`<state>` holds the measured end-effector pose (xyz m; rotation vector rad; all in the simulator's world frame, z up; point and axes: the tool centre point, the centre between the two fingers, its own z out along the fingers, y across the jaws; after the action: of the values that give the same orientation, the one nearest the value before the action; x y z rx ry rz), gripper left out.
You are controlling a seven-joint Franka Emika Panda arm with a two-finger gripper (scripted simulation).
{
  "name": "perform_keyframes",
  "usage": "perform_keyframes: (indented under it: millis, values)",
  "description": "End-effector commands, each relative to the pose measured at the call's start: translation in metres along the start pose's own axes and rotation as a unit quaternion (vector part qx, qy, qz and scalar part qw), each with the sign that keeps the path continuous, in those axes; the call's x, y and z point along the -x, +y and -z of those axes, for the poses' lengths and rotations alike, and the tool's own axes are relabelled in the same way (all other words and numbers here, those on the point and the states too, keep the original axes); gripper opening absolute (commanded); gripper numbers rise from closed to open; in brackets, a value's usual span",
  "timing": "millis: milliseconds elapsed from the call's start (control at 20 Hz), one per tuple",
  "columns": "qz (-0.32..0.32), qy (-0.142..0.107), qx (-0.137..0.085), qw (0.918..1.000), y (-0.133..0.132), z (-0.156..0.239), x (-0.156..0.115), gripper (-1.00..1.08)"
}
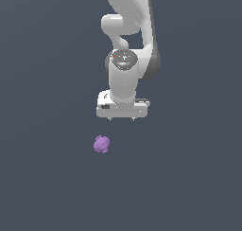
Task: Pick up the object and move it to a goal position.
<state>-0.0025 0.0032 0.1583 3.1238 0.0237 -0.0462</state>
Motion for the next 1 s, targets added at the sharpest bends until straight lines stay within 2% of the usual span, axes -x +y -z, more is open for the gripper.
perform_keyframes:
  millis: [0, 600, 950]
  values:
    - [-0.009, 0.001, -0.001, 1.0000, 0.008, -0.005, -0.007, 1.00]
    - [-0.082, 0.010, -0.009, 0.9966, 0.073, -0.051, -0.053, 1.00]
    - [-0.103, 0.014, -0.010, 0.9946, 0.094, -0.067, -0.064, 1.00]
